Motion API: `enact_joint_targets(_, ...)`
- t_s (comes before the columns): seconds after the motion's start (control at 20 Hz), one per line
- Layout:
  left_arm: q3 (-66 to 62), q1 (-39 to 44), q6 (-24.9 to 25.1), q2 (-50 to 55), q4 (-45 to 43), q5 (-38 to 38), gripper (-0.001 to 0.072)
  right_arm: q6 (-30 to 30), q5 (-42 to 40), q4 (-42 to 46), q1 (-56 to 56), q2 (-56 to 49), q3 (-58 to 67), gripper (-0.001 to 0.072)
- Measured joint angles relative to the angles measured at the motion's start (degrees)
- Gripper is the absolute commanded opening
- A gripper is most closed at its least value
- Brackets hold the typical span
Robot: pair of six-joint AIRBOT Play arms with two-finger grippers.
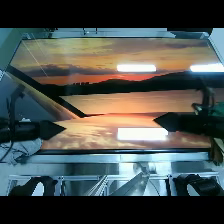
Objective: Fold the shirts.
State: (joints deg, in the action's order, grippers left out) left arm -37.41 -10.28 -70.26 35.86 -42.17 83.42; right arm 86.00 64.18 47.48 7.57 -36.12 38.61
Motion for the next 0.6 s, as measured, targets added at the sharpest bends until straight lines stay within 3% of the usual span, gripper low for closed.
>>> enact_joint_targets(0.15,5.6,1.4,-2.3,-6.7,0.0,-1.2,0.0012,-0.2,-3.5,-0.7,5.7,0.2,-3.6,0.0019)
enact_joint_targets(0.6,8.8,2.3,-5.5,-16.5,0.1,-3.6,0.0012,-0.2,-2.6,-1.6,8.8,-0.2,-5.4,0.0020)
